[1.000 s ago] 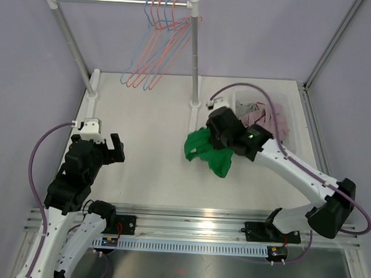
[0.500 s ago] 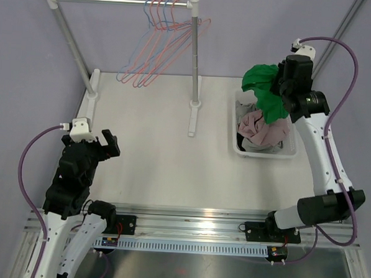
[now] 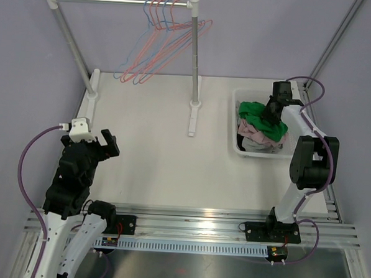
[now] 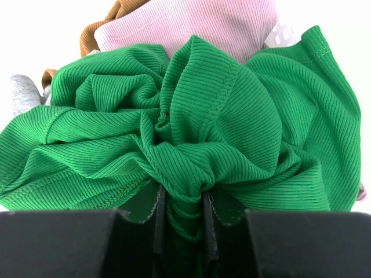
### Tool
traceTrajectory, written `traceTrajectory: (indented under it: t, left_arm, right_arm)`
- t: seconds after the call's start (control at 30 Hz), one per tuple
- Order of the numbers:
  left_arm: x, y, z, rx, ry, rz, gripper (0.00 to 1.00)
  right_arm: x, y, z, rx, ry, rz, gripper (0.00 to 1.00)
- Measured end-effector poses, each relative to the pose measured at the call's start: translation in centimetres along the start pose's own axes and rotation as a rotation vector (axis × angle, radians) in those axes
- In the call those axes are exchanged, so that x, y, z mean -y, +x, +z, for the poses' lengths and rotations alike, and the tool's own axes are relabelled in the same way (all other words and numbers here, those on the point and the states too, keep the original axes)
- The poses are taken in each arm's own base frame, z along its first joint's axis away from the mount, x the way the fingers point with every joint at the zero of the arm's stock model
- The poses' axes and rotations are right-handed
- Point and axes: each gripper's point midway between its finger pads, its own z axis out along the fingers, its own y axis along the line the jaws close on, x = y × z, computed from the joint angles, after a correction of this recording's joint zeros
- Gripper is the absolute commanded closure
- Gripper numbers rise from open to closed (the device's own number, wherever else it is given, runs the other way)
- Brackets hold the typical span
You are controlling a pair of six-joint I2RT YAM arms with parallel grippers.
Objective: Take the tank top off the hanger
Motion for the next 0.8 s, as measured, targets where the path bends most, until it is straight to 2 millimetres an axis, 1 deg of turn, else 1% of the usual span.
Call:
traceTrajectory:
  t: [0.03,0.07,0.1,0.17,0.2,0.23,0.27,0.3,0.37,0.53,0.6,0.63,0.7,0.8]
  left_arm:
    - [-0.1,0.0,0.0,0.0,-0.005,0.0,0.01]
    - [-0.2,0.0,0.0,0.0,-0.012,0.0,0.01]
    - [-0.4,0.1,0.0,-0.002,-0.021,-0.001,0.01]
    - [-0.7,0.3,-0.1,-0.01,-0.04,0.0,0.01]
    - [-0.9,0.4,-0.1,-0.018,-0.05,0.001,0.01]
    - [-1.0,0.5,-0.1,-0.026,-0.059,0.002,0.01]
    - [-1.2,0.5,-0.2,-0.04,-0.069,0.005,0.01]
    - [-1.2,0.3,-0.3,-0.05,-0.076,0.005,0.01]
    - [-1.2,-0.3,-0.6,-0.063,-0.081,0.002,0.01]
    - [-1.1,-2.4,-2.0,-0.069,-0.083,-0.016,0.01]
    - [-1.3,-3.2,-2.9,-0.072,-0.086,-0.017,0.01]
    - [-1.3,-3.5,-3.3,-0.072,-0.086,-0.018,0.01]
    - [-1.4,-4.4,-4.2,-0.069,-0.086,-0.018,0.01]
    - [-1.5,-5.2,-5.3,-0.069,-0.08,-0.014,0.01]
  right_arm:
    - [0.0,-0.1,0.1,0.0,-0.006,0.009,0.77]
    - [-0.1,-0.1,0.1,0.0,-0.01,0.016,0.72]
    - [-0.1,-0.1,0.0,0.0,-0.013,0.022,0.65]
    - [-0.2,-0.3,-0.4,0.003,-0.017,0.032,0.42]
    - [-0.2,-0.4,-0.8,0.001,-0.018,0.037,0.38]
    - [-0.3,-0.6,-1.4,0.003,-0.018,0.037,0.34]
    - [-0.3,-0.9,-2.0,0.003,-0.018,0.034,0.22]
    - [-0.4,-1.3,-2.8,0.003,-0.019,0.036,0.2]
    - [-0.6,-2.6,-4.8,0.016,-0.023,0.03,0.01]
    - [-1.8,-7.2,-10.9,0.118,-0.069,-0.002,0.0]
    - [-1.8,-8.0,-13.8,0.173,-0.095,-0.018,0.0]
    - [-1.7,-8.0,-14.9,0.19,-0.105,-0.026,0.01]
    - [-1.7,-7.6,-18.3,0.243,-0.138,-0.058,0.0]
    - [-2.3,-5.7,-23.3,0.308,-0.213,-0.122,0.0]
